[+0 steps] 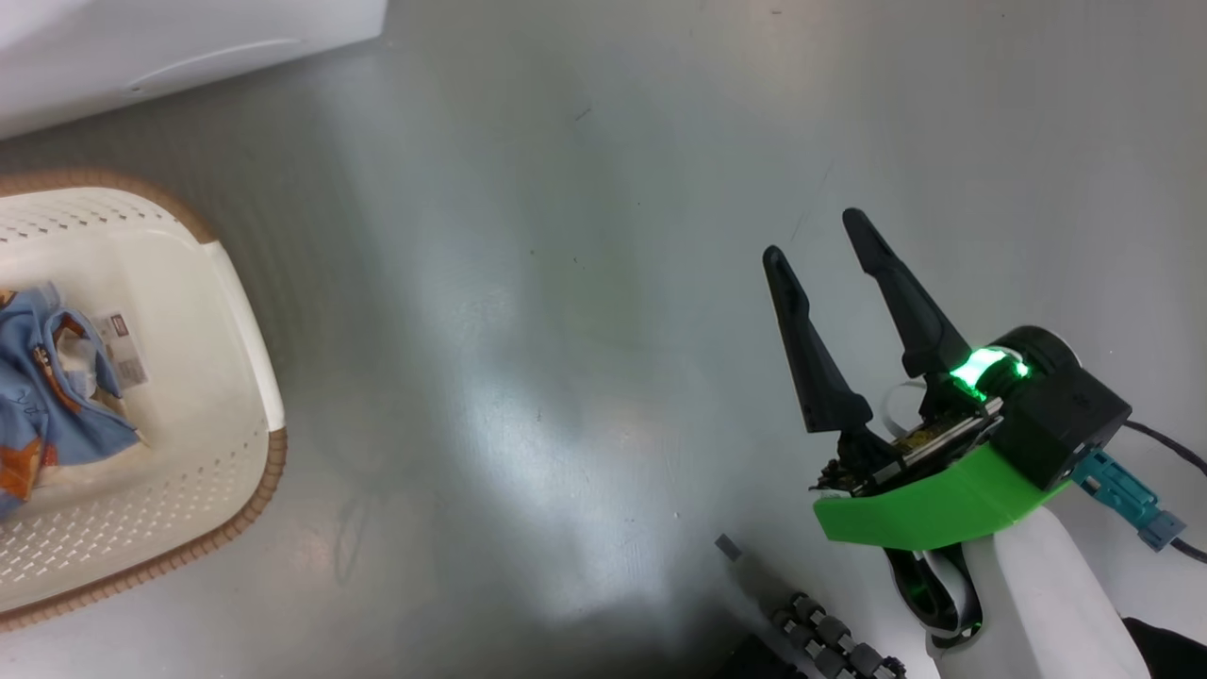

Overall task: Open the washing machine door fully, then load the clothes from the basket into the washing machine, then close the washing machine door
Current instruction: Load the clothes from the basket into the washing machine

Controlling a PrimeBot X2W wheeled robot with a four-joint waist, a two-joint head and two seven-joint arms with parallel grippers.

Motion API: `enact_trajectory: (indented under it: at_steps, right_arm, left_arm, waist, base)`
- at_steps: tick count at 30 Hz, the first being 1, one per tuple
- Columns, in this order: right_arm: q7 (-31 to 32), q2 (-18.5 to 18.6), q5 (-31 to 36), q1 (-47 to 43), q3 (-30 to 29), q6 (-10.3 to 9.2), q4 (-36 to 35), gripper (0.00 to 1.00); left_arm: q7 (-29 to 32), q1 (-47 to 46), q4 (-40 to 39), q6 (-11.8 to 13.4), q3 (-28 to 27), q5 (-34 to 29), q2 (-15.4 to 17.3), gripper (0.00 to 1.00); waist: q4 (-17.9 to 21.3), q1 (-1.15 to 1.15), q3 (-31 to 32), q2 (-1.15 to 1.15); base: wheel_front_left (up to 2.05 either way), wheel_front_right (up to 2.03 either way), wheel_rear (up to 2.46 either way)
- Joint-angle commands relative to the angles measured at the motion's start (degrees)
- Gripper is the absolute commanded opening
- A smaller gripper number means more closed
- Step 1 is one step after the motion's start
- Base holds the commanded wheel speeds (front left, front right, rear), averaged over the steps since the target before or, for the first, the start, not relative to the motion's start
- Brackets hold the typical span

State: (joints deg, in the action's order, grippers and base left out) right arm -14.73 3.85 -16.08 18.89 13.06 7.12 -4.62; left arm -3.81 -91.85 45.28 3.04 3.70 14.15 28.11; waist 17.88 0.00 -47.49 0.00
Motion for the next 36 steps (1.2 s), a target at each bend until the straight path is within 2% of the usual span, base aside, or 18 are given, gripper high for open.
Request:
enact_trajectory:
  at_steps: [1,8,9,10,11,18,26,36]
  right_arm:
    - [-0.27,-0.07,-0.45,-1.04,1.29,0.36,-1.05,1.00]
    - [-0.27,0.09,-0.59,-0.57,1.27,0.36,-1.03,1.00]
    - [-0.27,0.18,-0.54,-0.54,1.18,0.36,-1.03,1.00]
    - [-0.27,0.24,-0.49,-0.53,1.09,0.36,-1.04,1.00]
    - [-0.27,0.29,-0.43,-0.51,1.01,0.36,-1.03,1.00]
    - [-0.27,0.48,-0.04,-0.42,0.73,0.36,-0.67,1.00]
    - [-0.27,0.54,0.80,-1.16,0.02,0.36,0.21,1.00]
    - [-0.27,0.55,2.12,-3.32,-1.49,0.36,1.09,1.00]
  left_arm:
    - [-0.07,-0.03,-0.14,0.33,0.03,0.10,2.39,0.00]
    - [0.71,1.55,4.29,-0.40,-0.62,2.45,1.30,0.00]
    - [0.96,1.54,4.73,-0.50,-0.64,2.72,1.10,0.21]
    - [1.09,1.61,5.09,-0.68,-0.53,2.88,0.93,0.50]
    - [0.89,1.69,5.31,-0.61,-0.35,2.78,0.90,1.00]
    - [-1.72,3.85,6.00,-0.57,0.35,2.90,0.32,1.00]
    - [-5.46,11.92,4.52,-0.94,0.17,4.47,-1.07,1.00]
    - [-9.64,27.58,-5.35,-0.24,-2.76,8.10,-2.79,1.00]
  waist:
    - [-0.17,0.00,-0.13,0.00]
    - [-0.74,0.00,-0.50,0.00]
    - [-0.85,0.00,-0.50,0.00]
    - [-0.95,0.00,-0.50,0.00]
    - [-1.05,0.00,-0.47,0.00]
    - [-2.02,0.00,0.46,0.00]
    - [-3.65,0.00,4.31,0.00]
    - [-6.13,0.00,10.06,0.00]
  base:
    - [0.00,0.00,0.00]
    - [0.00,0.00,0.00]
    - [0.00,0.00,0.00]
    - [0.00,0.00,0.00]
    - [0.00,0.00,0.00]
    - [0.00,0.00,0.00]
    - [0.00,0.00,0.00]
    - [0.00,0.00,0.00]
